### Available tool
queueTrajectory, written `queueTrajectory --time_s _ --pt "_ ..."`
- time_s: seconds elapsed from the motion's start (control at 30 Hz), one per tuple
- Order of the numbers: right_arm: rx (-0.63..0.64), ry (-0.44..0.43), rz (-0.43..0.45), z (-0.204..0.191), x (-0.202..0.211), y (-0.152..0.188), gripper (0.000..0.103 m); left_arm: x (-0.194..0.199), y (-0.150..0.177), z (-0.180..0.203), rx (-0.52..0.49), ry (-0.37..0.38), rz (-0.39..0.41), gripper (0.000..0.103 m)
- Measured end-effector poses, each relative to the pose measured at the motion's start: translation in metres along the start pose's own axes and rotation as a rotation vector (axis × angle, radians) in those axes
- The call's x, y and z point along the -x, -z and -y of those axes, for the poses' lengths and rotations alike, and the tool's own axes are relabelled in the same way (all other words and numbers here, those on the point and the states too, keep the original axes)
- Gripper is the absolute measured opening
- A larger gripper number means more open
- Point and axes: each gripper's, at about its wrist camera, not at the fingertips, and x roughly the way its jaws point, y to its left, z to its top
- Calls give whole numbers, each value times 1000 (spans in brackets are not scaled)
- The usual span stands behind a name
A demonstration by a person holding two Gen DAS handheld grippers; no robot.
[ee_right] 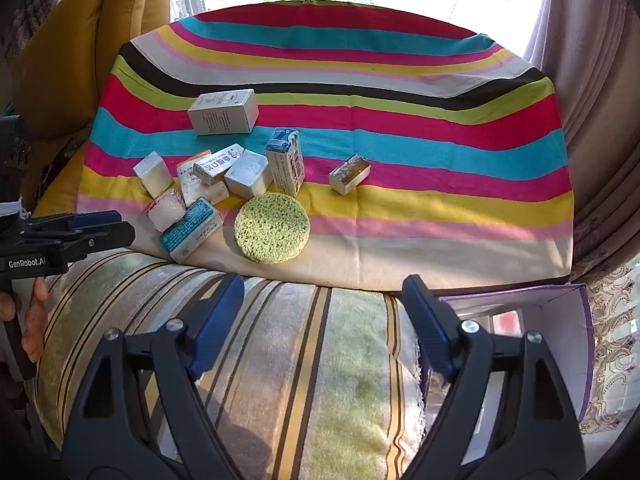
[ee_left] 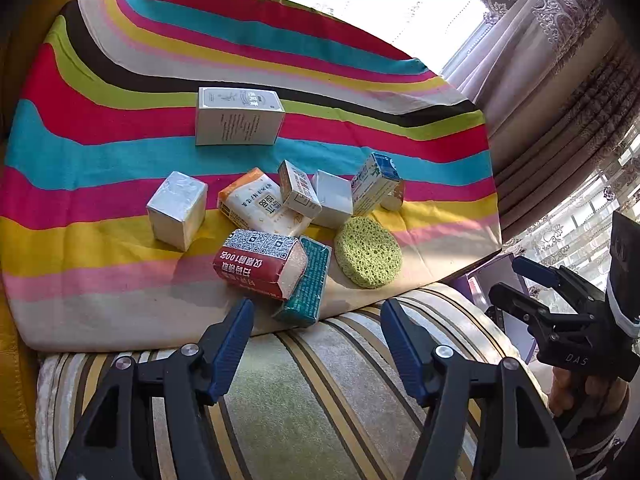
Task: Organize objects
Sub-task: 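Move both tools back over the pile on the striped cloth, then reach the left tool to the red-white box while the right tool grasps the blue-white box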
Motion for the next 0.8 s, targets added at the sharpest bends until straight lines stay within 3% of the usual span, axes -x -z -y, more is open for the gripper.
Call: queueTrajectory --time_s 0.4,0.8 --pt "23 -8 -31 -22 -40 -34 84 -27 -20 -30 16 -10 -78 77" --pt "5 34 -17 -26 -87 -68 84 -53 -33 -35 -8 14 -130 78"
